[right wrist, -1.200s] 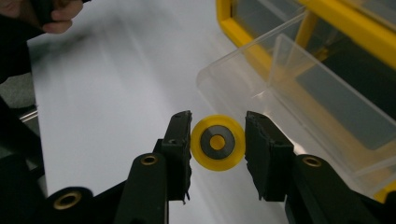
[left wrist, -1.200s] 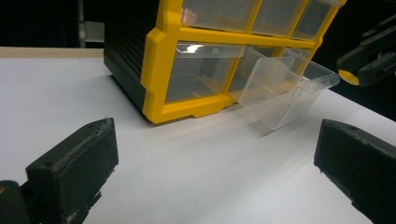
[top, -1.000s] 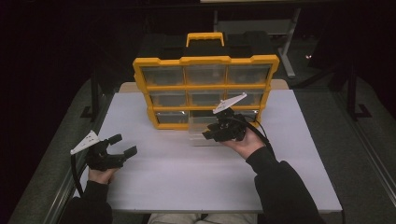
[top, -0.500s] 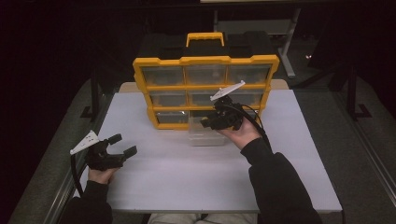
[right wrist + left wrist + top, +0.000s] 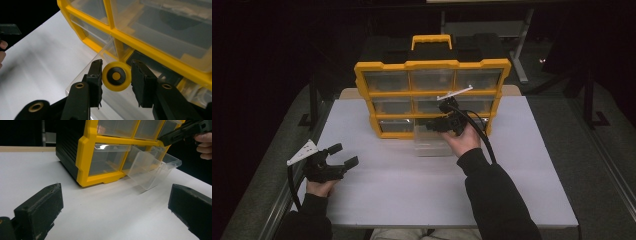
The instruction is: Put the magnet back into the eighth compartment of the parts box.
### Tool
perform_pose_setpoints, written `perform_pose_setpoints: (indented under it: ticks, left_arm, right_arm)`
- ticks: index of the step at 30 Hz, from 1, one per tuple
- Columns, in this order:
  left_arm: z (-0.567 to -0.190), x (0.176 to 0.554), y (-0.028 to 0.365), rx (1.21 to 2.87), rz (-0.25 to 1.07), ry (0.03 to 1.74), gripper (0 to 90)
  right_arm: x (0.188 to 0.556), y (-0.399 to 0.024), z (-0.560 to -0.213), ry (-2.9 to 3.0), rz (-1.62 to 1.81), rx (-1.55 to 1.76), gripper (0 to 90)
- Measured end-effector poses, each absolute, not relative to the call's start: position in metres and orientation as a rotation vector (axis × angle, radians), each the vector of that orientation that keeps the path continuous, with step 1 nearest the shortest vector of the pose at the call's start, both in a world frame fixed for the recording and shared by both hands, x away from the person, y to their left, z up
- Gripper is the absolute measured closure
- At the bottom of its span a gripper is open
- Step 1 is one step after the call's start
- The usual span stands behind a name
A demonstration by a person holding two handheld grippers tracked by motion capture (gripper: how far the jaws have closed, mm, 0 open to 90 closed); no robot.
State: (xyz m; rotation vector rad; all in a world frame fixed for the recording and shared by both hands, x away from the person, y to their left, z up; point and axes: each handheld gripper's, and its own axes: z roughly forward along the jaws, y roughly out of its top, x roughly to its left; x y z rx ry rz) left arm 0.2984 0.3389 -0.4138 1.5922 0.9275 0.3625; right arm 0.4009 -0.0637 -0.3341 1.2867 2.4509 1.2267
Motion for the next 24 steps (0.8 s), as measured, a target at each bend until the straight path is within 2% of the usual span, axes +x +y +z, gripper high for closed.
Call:
perform_pose_setpoints:
  ticks: [4, 5, 6, 7, 10, 13, 16, 24]
  left_arm:
    - [-0.414, 0.299, 0.339, 1.593, 0.362, 0.928, 0.0]
    - [-0.414, 0.298, 0.339, 1.593, 0.362, 0.927, 0.0]
    - [-0.414, 0.298, 0.339, 1.593, 0.362, 0.927, 0.0]
    - [-0.414, 0.299, 0.339, 1.593, 0.362, 0.928, 0.0]
    - [-0.414, 0.299, 0.339, 1.593, 0.361, 0.930, 0.0]
    - [-0.414, 0.299, 0.339, 1.596, 0.362, 0.929, 0.0]
    - [-0.414, 0.299, 0.338, 1.596, 0.361, 0.926, 0.0]
    - [-0.414, 0.299, 0.339, 1.593, 0.358, 0.921, 0.0]
  right_arm:
    - [0.400, -0.062, -0.342, 2.454, 1.196, 1.303, 60.2]
    - [0.400, -0.062, -0.344, 2.459, 1.187, 1.309, 57.5]
    - [0.400, -0.062, -0.346, 2.461, 1.184, 1.319, 47.9]
    - [0.400, -0.063, -0.347, 2.463, 1.187, 1.321, 42.6]
    - [0.398, -0.065, -0.348, 2.455, 1.186, 1.326, 31.4]
    - [0.396, -0.066, -0.348, 2.498, 1.230, 1.296, 14.1]
    - [0.393, -0.065, -0.347, 2.496, 1.199, 1.255, 1.8]
    - [0.387, -0.070, -0.342, 2.457, 1.236, 1.170, 0.0]
